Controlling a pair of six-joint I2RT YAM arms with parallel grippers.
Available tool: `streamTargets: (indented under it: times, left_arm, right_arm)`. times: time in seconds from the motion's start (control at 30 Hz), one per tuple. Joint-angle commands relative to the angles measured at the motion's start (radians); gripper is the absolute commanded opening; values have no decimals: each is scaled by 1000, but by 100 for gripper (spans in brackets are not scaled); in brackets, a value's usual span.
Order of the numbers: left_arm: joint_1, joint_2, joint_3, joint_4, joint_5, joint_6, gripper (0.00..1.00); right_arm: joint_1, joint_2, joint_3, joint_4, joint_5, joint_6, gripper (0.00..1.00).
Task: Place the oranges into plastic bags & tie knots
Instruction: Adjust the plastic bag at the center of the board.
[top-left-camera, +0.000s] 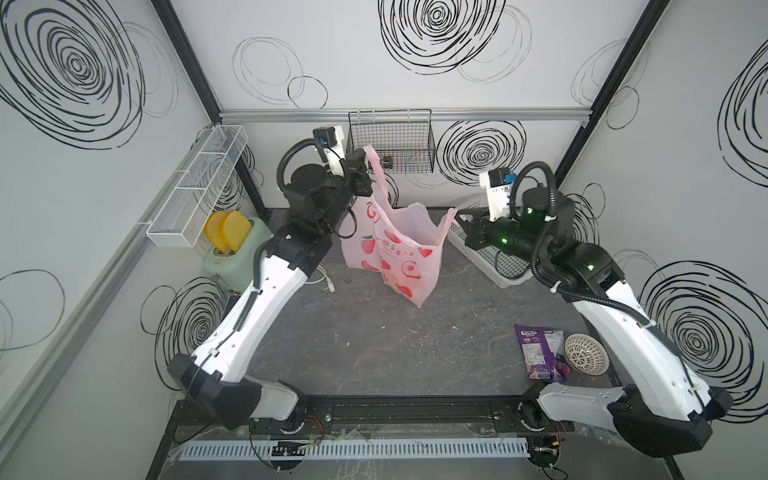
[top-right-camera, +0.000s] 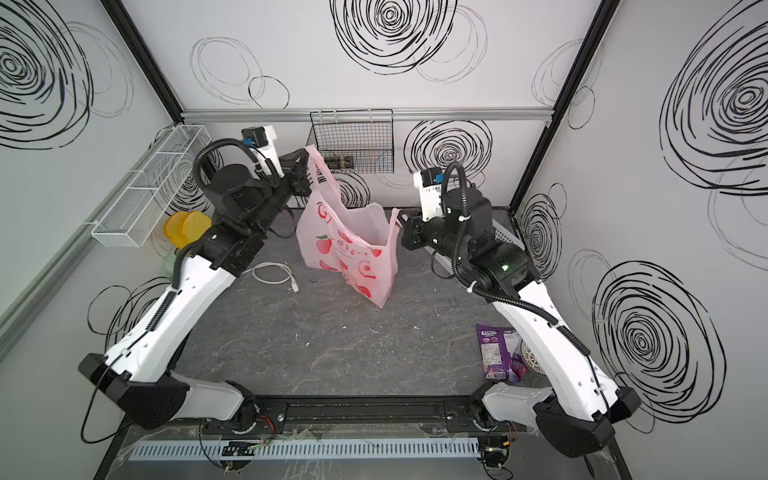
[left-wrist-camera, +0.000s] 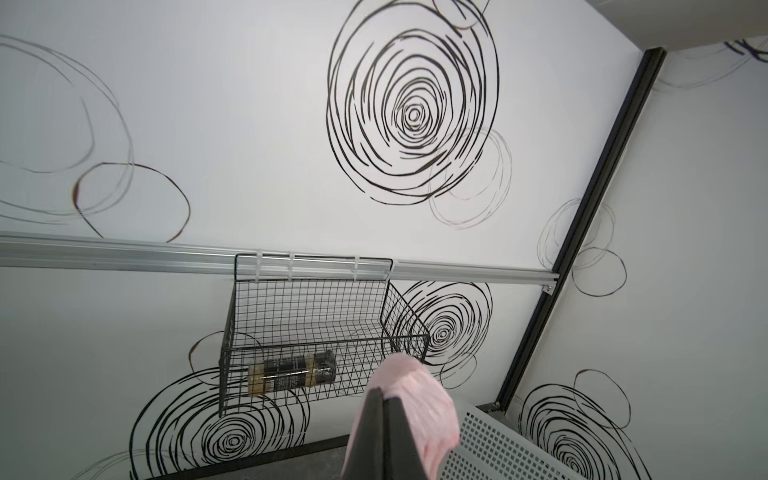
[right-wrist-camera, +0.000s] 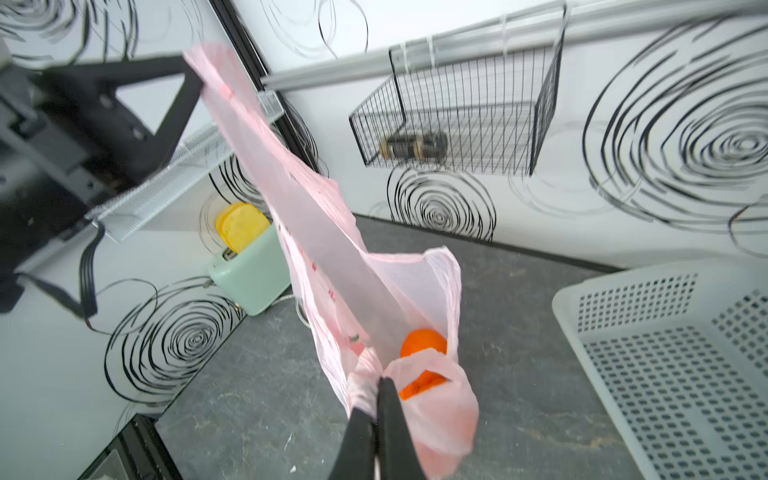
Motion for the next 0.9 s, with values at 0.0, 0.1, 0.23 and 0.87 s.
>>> streamTargets:
  times: [0.0,0.1,0.23,0.87]
  left_arm:
    - [-1,-103,-20,-102,-69,-64,0]
    - [-26,-186,-71,-146,-66,-111,0]
    - [-128,-262,-162,-184,-124,-176,0]
    - [-273,-331,-505,-142,-285,-457,8]
  right_arm:
    - [-37,19,119,-131,15,-57,0]
    - [-78,12,175,-168,-24,-64,0]
    - [-117,-33,119,-174,-60,-78,0]
    - [-155,-145,-175,-37,-231,-141,42]
